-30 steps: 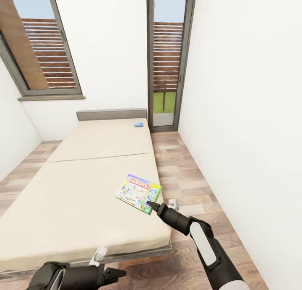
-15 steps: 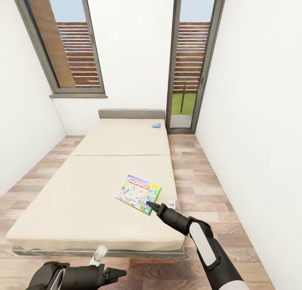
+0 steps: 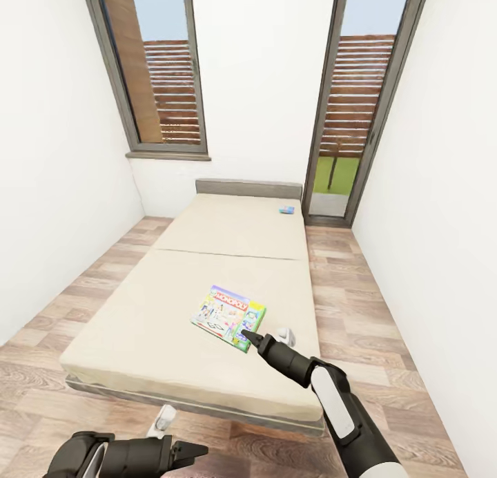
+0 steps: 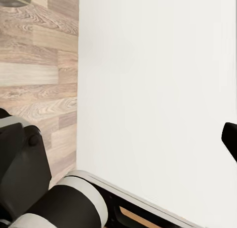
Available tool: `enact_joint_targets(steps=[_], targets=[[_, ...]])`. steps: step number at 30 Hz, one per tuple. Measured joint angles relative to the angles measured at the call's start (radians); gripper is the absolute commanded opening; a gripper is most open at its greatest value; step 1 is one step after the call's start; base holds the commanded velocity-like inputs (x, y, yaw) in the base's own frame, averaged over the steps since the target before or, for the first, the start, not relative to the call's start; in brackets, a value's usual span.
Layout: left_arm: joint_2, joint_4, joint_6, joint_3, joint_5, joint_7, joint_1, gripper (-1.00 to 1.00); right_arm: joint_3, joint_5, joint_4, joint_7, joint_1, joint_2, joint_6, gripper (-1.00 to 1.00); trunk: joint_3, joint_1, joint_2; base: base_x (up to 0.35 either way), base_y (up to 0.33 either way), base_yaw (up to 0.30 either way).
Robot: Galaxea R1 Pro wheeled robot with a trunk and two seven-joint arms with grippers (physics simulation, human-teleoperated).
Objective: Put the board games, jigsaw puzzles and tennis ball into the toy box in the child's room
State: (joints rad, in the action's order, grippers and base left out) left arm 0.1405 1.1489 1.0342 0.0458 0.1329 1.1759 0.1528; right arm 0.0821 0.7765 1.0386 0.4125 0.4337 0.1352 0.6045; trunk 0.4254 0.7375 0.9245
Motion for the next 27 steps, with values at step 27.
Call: enact_joint_targets(steps=[27], targets=[[0.001, 0.0, 0.002, 0.002, 0.0, 0.0, 0.0, 1.0, 0.042, 0.001, 0.004, 0.0, 0.0, 0.003, -0.018, -1.0, -0.065, -0.077, -0.14, 0.0, 0.0, 0.065]])
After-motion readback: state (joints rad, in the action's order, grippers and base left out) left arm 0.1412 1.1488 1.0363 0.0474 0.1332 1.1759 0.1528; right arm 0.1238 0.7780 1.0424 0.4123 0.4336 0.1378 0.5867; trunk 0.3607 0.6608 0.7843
